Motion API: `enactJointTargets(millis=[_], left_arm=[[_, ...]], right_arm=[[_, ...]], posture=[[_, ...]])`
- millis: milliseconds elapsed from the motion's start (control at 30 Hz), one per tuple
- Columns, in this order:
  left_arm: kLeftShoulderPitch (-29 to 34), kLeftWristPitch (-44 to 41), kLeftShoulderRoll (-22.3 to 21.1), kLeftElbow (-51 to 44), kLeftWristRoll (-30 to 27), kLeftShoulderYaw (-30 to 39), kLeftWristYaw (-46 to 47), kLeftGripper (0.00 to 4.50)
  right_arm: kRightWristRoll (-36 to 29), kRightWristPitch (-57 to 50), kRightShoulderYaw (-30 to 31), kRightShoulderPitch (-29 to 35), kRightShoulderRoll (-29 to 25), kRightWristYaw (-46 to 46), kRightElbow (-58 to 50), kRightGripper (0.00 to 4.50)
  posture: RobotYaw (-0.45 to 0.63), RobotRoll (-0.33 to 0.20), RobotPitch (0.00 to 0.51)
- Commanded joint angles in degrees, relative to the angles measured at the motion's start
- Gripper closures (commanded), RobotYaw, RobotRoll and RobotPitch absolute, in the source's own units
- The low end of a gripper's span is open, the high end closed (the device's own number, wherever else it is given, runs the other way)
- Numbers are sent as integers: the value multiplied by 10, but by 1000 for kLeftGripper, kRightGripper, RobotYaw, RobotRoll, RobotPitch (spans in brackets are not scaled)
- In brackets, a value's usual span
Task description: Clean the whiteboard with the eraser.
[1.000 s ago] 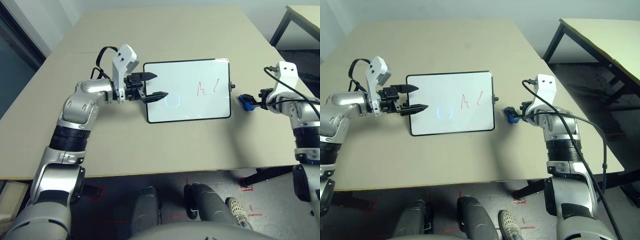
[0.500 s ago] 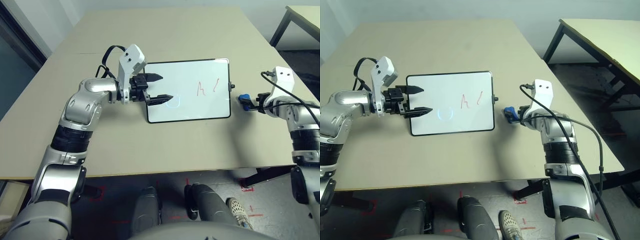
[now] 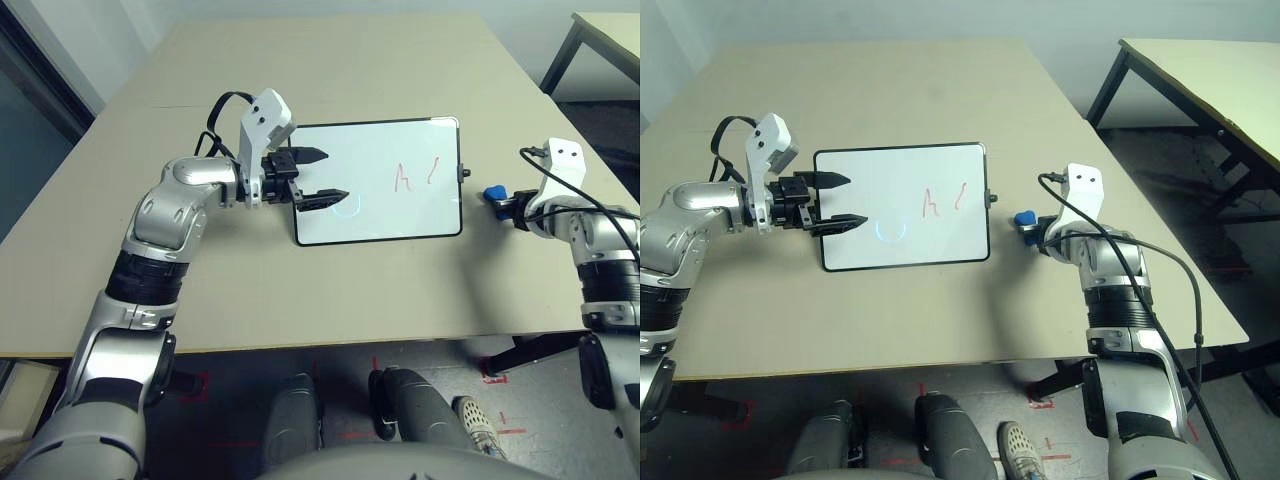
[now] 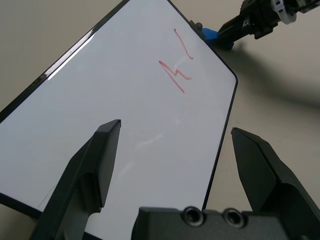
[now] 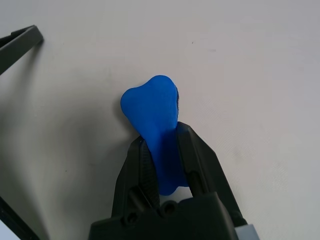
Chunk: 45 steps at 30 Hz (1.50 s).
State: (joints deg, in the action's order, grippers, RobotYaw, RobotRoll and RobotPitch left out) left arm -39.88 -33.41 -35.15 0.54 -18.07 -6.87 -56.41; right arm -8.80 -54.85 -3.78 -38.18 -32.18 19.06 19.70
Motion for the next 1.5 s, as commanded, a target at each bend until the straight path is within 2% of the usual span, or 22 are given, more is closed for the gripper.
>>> enactJointTargets(millis=[33,133,233,467,700,1100,1500], left_arm=[[-4,-6,1,4,3,-5,0,0],[-4,-7,1,2,3,-6,-2,0],[-5,-6,3,3,4,-9,-3,0],[-12,-7,1,4,5,-11,-7,0],[-18,-16,-7,-2,4,-10,-10,0],[-16,-37,-12,-21,0,-7,-9,0],[-12,-48,-17,-35,-4,-5,-8,0]], right_arm=[[11,24,-22,-27,-5,-25,-41,3752],[4,64,-24,-71,1,-23,-85,3755],[-18,52,-9,-94,17,6,-134,3756],[-33,32,64,-60,68,52,-224,3758],[-3,106,111,-26,78,80,-187,3800],[53,206,172,-21,114,106,-96,3807],[69,209,190,31,136,128,-81,3808]], posture=[[-135,0,78],[-145,0,76],[-147,0,78],[-134,0,82],[-115,0,83],[-91,0,84],[-71,0,96]])
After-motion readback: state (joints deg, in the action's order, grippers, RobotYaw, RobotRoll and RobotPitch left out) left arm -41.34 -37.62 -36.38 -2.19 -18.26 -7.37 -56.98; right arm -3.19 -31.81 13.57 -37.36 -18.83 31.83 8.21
